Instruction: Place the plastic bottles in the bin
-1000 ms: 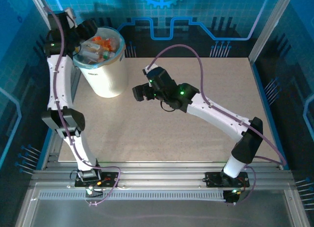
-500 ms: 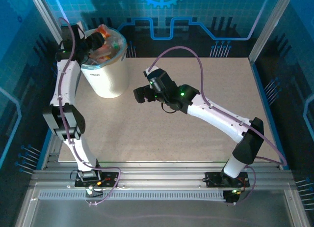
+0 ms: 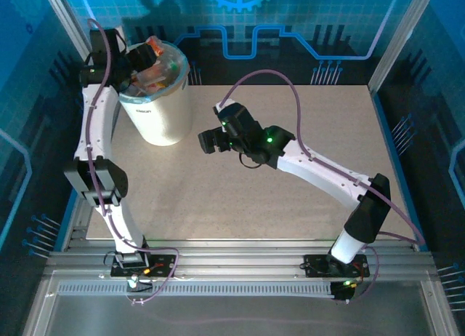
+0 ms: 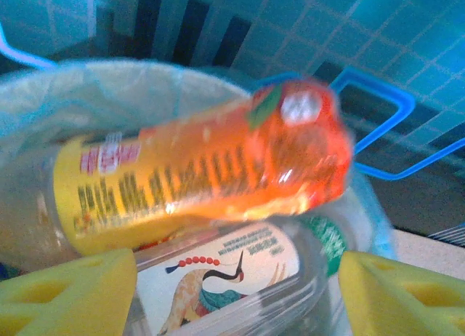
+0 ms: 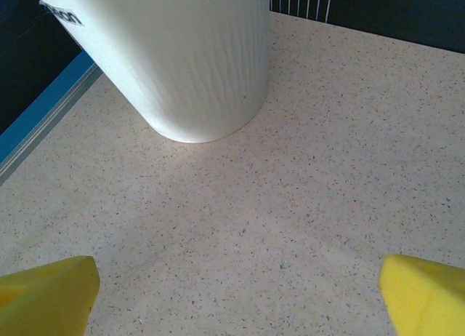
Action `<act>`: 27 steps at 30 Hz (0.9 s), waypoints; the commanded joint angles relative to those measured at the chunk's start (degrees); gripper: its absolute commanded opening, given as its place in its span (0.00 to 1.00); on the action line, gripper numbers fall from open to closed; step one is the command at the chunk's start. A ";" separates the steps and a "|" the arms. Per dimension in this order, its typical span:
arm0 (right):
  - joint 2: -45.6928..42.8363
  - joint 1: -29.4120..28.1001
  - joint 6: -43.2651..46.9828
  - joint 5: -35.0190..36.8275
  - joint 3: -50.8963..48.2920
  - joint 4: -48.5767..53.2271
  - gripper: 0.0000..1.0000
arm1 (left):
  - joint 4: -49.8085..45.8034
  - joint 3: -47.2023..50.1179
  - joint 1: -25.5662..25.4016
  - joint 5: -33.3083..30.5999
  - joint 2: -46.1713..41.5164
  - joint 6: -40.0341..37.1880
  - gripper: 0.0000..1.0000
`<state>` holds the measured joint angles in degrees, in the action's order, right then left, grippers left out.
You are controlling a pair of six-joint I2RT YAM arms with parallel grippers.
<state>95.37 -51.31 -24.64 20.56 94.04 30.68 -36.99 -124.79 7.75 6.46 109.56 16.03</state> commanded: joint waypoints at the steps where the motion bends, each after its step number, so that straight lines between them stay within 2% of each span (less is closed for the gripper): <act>1: 0.10 -0.15 -0.52 0.28 0.15 0.13 1.00 | -1.68 -5.98 -0.37 0.33 -0.24 -1.27 0.74; 7: 2.40 -0.17 -0.30 -0.59 2.33 1.04 1.00 | -7.66 -21.06 -0.37 -2.12 12.40 -0.87 0.74; 13: 2.98 -0.19 -0.83 -1.98 2.51 1.32 1.00 | -7.17 -25.46 -0.45 -0.60 20.12 -1.04 0.75; 20: 2.98 -0.54 -2.49 -2.36 1.67 1.98 1.00 | -11.54 -21.90 -2.67 0.77 20.55 -6.52 0.75; 24: 3.30 -1.06 -2.75 -2.62 2.19 2.25 1.00 | -8.68 -14.37 -2.88 -0.55 16.47 -6.97 0.76; 27: 3.72 -1.45 -2.24 -1.98 3.57 3.25 1.00 | -8.69 -14.08 -2.37 -0.77 15.38 -6.47 0.78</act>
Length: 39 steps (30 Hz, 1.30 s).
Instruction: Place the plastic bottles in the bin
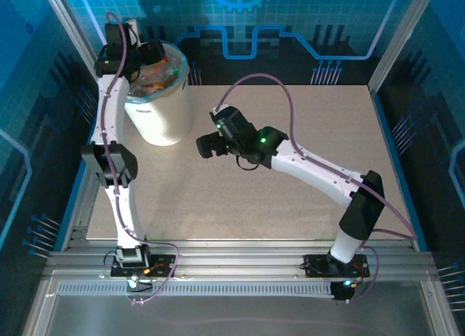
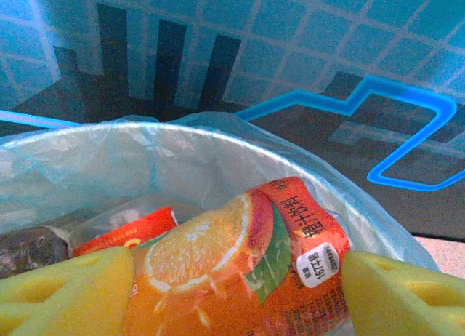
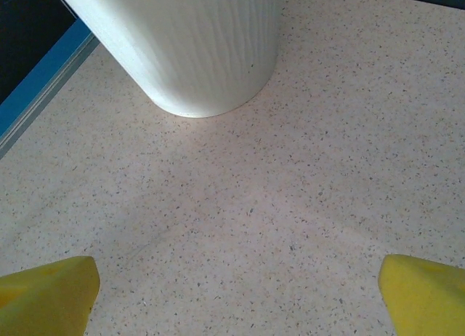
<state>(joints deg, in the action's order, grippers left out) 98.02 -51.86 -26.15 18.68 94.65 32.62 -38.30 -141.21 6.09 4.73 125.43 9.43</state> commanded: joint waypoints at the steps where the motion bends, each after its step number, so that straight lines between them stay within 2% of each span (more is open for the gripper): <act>1: 1.26 -1.05 -0.79 0.25 3.51 1.82 1.00 | -7.17 1.66 -0.41 1.28 -0.75 0.87 0.79; 8: 0.27 -1.23 -0.65 2.41 7.63 4.63 1.00 | -3.44 -5.89 0.50 1.80 -6.58 4.25 0.89; 11: -1.51 -1.16 -1.09 5.63 8.50 5.80 1.00 | -1.56 -3.71 0.67 -0.56 -13.71 4.04 0.90; 12: -2.35 -1.07 -1.19 7.23 8.78 6.59 1.00 | -0.50 -0.27 0.68 -1.74 -17.42 3.63 0.90; 14: -4.46 -0.68 -0.95 10.32 8.48 7.74 1.00 | 3.14 10.75 0.69 -3.42 -26.59 2.03 0.90; 18: -11.31 2.03 2.44 17.15 2.34 7.17 1.00 | 17.07 45.47 0.59 -7.17 -50.84 -0.80 0.90; 20: -15.09 5.29 5.10 19.53 -3.43 5.46 1.00 | 20.15 60.33 0.42 -9.83 -61.74 -0.74 0.89; 24: -22.75 16.91 8.47 18.69 -19.40 0.96 1.00 | 23.38 85.50 -0.01 -10.66 -79.22 -2.29 0.89; 27: -28.52 25.17 12.26 15.17 -32.88 -7.55 1.00 | 27.21 100.48 -0.61 -10.58 -86.92 -1.49 0.87; 29: -32.51 28.62 16.48 14.10 -42.80 -17.13 1.00 | 31.52 108.57 -1.21 -12.08 -89.07 -0.99 0.87; 33: -36.58 34.67 25.38 5.59 -61.17 -37.65 1.00 | 46.72 121.60 -1.76 -15.51 -87.89 -0.44 0.88; 36: -34.58 38.64 26.10 -0.77 -69.24 -50.30 1.00 | 61.53 127.98 -2.68 -17.78 -81.15 0.01 0.89; 39: -30.46 40.75 26.52 -6.79 -76.25 -65.29 1.00 | 76.46 131.68 -3.03 -15.00 -69.87 -1.54 0.91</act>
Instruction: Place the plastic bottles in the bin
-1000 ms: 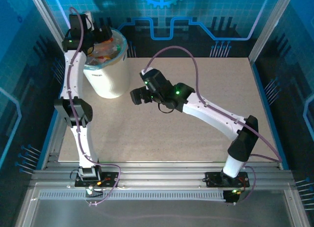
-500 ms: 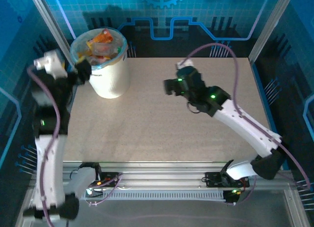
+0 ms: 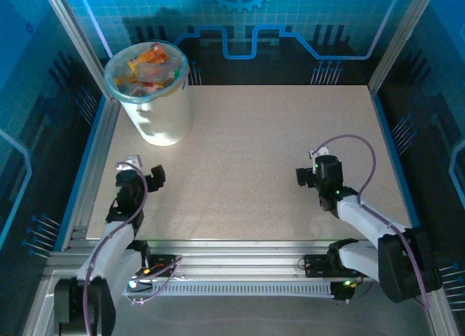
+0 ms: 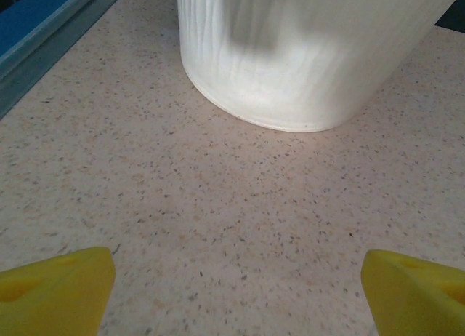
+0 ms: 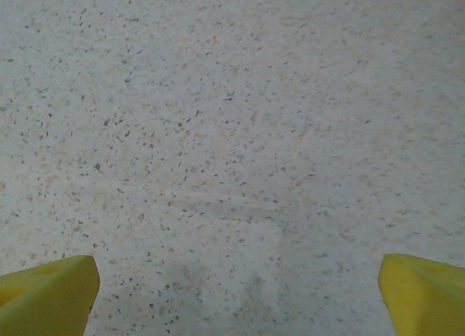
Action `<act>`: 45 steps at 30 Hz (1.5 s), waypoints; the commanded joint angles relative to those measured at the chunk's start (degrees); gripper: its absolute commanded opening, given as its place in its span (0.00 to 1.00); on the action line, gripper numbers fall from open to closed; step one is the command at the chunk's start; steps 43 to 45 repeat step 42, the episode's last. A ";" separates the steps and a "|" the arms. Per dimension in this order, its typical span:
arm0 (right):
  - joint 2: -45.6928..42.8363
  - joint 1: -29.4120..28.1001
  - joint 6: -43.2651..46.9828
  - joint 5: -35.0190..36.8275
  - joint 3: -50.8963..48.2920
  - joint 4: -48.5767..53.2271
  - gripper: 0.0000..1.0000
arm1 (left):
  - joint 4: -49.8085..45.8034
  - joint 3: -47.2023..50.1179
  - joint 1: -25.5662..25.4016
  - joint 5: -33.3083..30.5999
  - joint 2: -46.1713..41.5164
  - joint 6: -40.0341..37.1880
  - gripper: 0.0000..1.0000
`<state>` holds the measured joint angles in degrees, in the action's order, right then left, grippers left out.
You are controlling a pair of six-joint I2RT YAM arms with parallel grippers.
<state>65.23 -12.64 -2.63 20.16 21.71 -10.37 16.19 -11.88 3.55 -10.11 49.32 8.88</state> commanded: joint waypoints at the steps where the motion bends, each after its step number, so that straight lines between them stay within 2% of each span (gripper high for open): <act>1: 2.60 1.86 3.51 -10.49 -2.39 -20.94 1.00 | 27.80 3.08 -0.55 1.19 10.48 -1.53 0.92; 3: 4.56 2.52 5.42 -14.80 -4.39 -29.62 1.00 | 39.01 3.92 -0.56 3.80 19.04 -1.89 0.93; 5: 6.72 3.33 7.53 -15.69 -3.97 -31.62 1.00 | 48.48 3.87 -0.56 7.70 25.62 -4.30 0.94; 8: 13.73 7.68 6.92 -21.43 -4.40 -40.24 1.00 | 51.14 1.28 -0.47 9.07 32.96 -5.95 0.96; 10: 21.18 8.87 5.08 -19.90 -3.86 -47.32 0.99 | 56.36 0.03 -0.66 11.54 40.48 -6.78 0.98; 11: 20.84 8.88 4.81 -19.38 -1.96 -42.59 1.00 | 60.11 -0.12 -0.72 12.09 42.74 -7.41 0.99; 12: 20.01 9.05 3.88 -18.32 1.55 -34.58 1.00 | 57.54 -0.42 -0.65 11.16 41.34 -7.03 0.99; 13: 21.61 8.99 3.17 -16.17 3.07 -33.79 1.00 | 51.33 -1.85 -0.64 8.24 39.19 -6.07 0.99; 15: 21.11 9.46 2.01 -14.85 2.32 -34.46 1.00 | 47.19 -4.31 -0.67 4.89 39.58 -4.69 0.99; 18: 20.99 8.98 1.93 -13.06 2.37 -34.16 1.00 | 39.94 -8.18 -0.81 7.26 39.29 -5.63 0.99; 22: 20.99 8.95 1.88 -13.09 2.37 -34.23 1.00 | 35.91 -10.19 -1.45 12.24 39.28 -8.53 0.99; 29: 20.99 9.00 1.97 -13.15 2.46 -34.10 1.00 | 35.85 -10.24 -1.80 11.86 39.43 -8.80 0.99; 34: 21.05 9.23 3.13 -17.09 3.33 -32.45 1.00 | 35.82 -10.34 -1.88 11.87 39.37 -8.79 0.99; 45: 21.08 9.35 3.13 -17.23 3.41 -32.42 1.00 | 35.82 -10.24 -2.22 11.07 39.28 -9.00 0.99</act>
